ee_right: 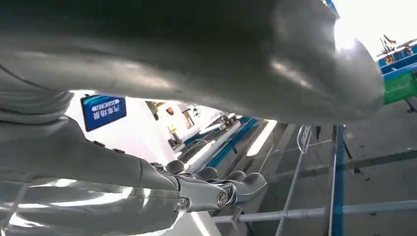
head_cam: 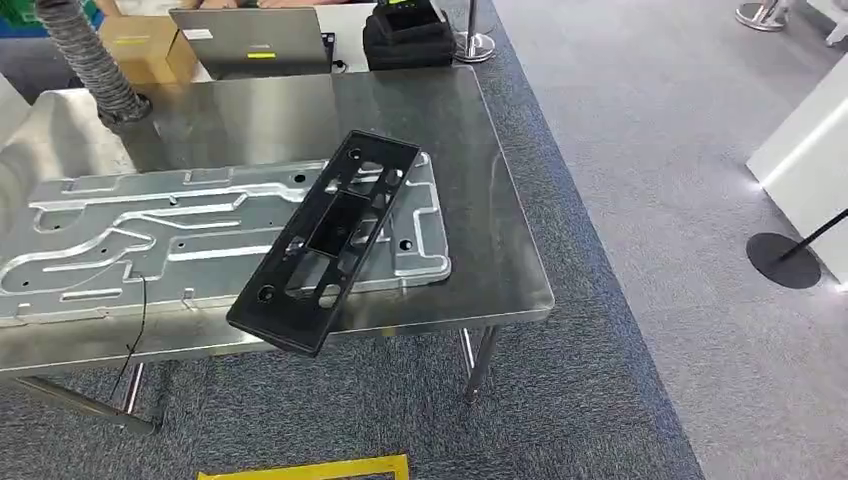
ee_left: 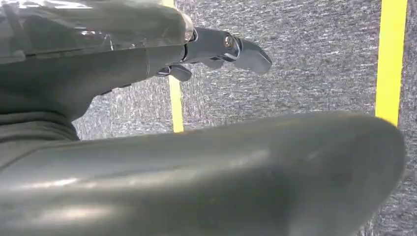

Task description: Take the parts from the cabinet and place them on the table.

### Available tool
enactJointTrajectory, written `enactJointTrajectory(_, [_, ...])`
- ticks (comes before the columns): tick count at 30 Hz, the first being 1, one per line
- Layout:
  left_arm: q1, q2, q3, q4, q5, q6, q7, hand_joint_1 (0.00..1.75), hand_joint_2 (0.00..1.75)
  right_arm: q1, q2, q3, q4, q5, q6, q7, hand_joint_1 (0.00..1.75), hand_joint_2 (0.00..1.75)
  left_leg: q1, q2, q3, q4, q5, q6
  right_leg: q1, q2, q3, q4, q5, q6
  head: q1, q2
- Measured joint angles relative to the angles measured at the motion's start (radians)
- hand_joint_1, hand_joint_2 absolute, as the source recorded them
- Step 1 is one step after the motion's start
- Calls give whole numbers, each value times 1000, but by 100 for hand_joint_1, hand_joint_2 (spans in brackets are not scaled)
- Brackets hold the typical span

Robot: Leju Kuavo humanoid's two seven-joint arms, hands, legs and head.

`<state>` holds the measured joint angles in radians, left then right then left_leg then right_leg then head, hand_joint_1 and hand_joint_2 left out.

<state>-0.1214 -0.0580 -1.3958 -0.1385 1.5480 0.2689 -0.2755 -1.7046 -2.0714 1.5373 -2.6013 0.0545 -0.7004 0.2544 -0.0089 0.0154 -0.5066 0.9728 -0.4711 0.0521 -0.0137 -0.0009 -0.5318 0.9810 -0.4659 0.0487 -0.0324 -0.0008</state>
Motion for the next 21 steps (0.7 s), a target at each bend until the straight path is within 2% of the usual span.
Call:
enactJointTrajectory(1, [-1,0,0,0,0,0,0,0,0,0,0,1,0,0,0,2,0,0,0,2,0,-7,8,4,-3,0,-7,19,-30,2,0,0])
enactJointTrajectory(2, [-2,0,0,0,0,0,0,0,0,0,0,1,0,3,0,3,0,0,1,2,-7,-8,12,7,-2,1,-28,69,-76,3,0,0])
enactJointTrajectory(3, [-1,0,0,0,0,0,0,0,0,0,0,1,0,7,0,7,0,0,0,3,-16,-6,16,8,-4,1,-63,161,-131,7,0,0])
enactJointTrajectory(4, [0,0,0,0,0,-1,1,0,0,0,0,1,0,10,0,10,0,0,-2,3,-24,-4,19,9,-6,1,-95,246,-171,12,0,0])
enactJointTrajectory(5, [0,0,0,0,0,-2,1,0,0,0,0,1,0,10,0,11,0,0,-2,3,-32,1,21,9,-7,1,-114,303,-188,15,0,0])
enactJointTrajectory(6, [0,0,0,0,0,-2,2,0,0,0,0,1,0,12,0,13,0,0,-2,2,-40,6,24,8,-8,1,-112,314,-179,18,0,0])
enactJointTrajectory(7, [1,0,0,0,0,-2,3,0,0,0,0,2,0,14,0,13,0,0,-2,1,-48,14,24,7,-11,0,-90,277,-149,20,0,0])
enactJointTrajectory(8, [1,0,0,0,0,-3,3,0,0,0,0,1,0,18,0,13,0,0,-1,0,-55,22,25,6,-14,0,-42,195,-105,22,0,0])
enactJointTrajectory(9, [1,0,0,0,0,-3,3,0,0,0,0,1,0,19,0,14,0,0,0,-1,-63,33,24,3,-18,-1,21,83,-62,24,0,0])
enactJointTrajectory(10, [0,0,0,0,0,-3,3,0,0,0,0,1,0,21,0,14,0,0,-1,-1,-71,43,23,-2,-19,0,58,5,-71,22,0,0])
enactJointTrajectory(11, [-1,0,0,0,0,-3,3,0,0,2,0,1,0,21,0,14,0,0,-3,-3,-76,45,26,-10,-8,5,52,18,-56,10,0,0])
enactJointTrajectory(13, [-1,0,0,0,0,-3,4,0,0,3,0,1,0,24,0,14,0,0,-3,-4,-80,48,35,-22,-6,5,43,13,-56,-5,0,0])
enactJointTrajectory(14, [0,0,0,0,1,-3,6,0,0,5,0,1,0,24,0,14,0,0,-3,-4,-83,45,43,-29,-5,4,37,16,-51,-12,0,0])
enactJointTrajectory(15, [0,0,0,0,1,-3,6,0,0,6,0,1,0,24,0,14,0,0,-7,-8,-86,48,46,-35,-14,2,28,4,-40,-22,0,0])
enactJointTrajectory(16, [0,1,0,0,1,-3,6,0,0,7,0,1,0,24,0,13,0,0,-3,-11,-97,65,18,-41,-15,-3,24,5,-30,-29,0,0])
enactJointTrajectory(17, [0,1,0,0,1,-3,6,0,0,6,0,1,0,24,0,12,0,0,-2,-12,-113,110,-39,-47,-15,-2,13,5,-21,-33,0,0])
enactJointTrajectory(19, [-1,1,0,0,2,-3,6,0,0,7,0,1,0,20,0,12,0,0,5,-12,-152,253,-147,-55,-12,-2,-11,6,-4,-39,0,0])
enactJointTrajectory(20, [-1,1,0,0,2,-3,5,0,0,6,0,1,-1,20,0,11,0,0,7,-12,-165,324,-176,-57,-11,-2,-25,7,6,-38,0,0])
enactJointTrajectory(21, [-1,1,0,0,3,-3,3,0,0,6,0,1,-2,20,0,12,0,0,9,-12,-162,354,-169,-57,-11,-1,-39,11,16,-36,0,0])
